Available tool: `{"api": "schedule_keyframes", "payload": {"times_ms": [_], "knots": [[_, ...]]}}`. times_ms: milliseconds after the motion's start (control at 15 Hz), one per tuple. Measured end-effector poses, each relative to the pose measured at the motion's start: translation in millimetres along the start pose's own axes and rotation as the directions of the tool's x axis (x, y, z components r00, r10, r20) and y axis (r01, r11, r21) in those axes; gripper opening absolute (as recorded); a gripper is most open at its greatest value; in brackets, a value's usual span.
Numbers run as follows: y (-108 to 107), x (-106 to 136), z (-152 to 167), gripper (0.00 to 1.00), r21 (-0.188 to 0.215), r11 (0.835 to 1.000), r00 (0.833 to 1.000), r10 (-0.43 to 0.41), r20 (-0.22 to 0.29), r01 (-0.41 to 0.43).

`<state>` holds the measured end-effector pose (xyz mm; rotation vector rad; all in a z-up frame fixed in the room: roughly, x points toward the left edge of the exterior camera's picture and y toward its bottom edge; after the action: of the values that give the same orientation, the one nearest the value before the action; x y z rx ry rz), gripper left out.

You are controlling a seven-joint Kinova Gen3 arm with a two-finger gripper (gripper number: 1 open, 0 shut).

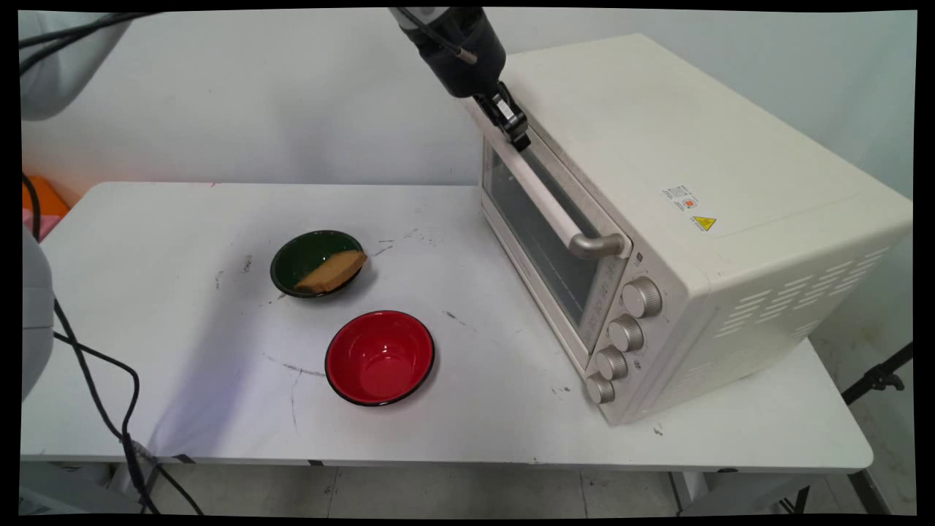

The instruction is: Open the oven

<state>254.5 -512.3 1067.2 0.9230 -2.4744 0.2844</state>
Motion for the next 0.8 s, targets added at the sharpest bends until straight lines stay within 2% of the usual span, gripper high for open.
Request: {"api": "schedule_keyframes", "payload": {"times_ms": [400, 800], "knots": [[-1.5, -20.4, 2.1, 0.0, -0.001, 1.0, 1.0, -0.011, 0.016, 0.011], [-0.3, -57.7, -7.9, 0.0, 0.001, 1.0, 1.0, 0.002, -0.01, -0.002]]}}
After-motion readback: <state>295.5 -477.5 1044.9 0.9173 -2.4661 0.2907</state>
